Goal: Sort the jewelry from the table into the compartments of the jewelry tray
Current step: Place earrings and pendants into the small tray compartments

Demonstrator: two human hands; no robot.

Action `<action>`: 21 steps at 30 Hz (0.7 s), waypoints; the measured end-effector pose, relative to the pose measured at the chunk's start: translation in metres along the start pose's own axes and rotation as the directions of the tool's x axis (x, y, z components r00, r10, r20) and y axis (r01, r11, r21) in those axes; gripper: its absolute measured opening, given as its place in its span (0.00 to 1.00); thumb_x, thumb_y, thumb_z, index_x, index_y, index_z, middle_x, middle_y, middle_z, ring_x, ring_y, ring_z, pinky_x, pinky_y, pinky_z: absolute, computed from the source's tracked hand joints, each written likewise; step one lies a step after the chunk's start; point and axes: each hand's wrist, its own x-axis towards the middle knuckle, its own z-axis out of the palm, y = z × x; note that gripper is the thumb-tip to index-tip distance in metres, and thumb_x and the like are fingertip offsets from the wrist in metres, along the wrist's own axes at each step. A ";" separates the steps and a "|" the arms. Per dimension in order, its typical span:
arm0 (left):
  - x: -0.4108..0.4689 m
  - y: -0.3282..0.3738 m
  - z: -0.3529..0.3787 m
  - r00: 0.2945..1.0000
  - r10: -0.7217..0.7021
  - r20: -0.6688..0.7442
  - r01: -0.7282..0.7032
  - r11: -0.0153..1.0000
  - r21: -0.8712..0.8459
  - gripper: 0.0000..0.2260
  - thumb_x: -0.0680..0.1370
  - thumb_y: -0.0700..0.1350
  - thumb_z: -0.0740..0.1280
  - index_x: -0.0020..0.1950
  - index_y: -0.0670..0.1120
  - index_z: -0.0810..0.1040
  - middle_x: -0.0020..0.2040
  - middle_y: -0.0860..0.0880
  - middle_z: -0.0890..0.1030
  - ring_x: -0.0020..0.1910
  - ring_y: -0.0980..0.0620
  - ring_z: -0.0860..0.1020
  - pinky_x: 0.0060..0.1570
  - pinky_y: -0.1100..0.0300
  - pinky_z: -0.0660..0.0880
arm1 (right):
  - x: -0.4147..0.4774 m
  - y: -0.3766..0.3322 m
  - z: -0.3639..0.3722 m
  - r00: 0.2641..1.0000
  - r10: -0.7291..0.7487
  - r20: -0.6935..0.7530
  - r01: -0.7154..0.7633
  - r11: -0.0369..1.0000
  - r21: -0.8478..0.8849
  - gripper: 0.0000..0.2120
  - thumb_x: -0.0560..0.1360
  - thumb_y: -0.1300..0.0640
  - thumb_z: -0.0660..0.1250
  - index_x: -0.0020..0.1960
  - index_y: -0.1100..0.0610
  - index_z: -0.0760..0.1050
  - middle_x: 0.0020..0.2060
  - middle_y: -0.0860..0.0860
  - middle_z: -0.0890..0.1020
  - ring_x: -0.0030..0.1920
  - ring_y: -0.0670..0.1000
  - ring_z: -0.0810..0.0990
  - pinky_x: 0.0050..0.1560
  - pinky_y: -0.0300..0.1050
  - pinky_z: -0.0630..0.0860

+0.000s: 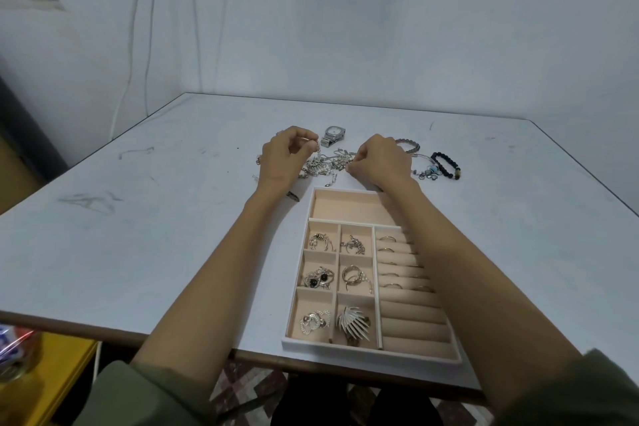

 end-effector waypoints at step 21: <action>-0.002 0.004 -0.002 0.999 0.044 -0.014 -0.044 0.999 -0.019 0.04 0.76 0.41 0.69 0.49 0.46 0.81 0.41 0.53 0.82 0.45 0.55 0.80 0.48 0.63 0.75 | 0.004 0.001 -0.056 0.983 -0.125 0.131 0.007 0.749 0.663 0.02 0.74 0.64 0.68 0.43 0.61 0.78 0.42 0.56 0.82 0.36 0.50 0.80 0.25 0.36 0.73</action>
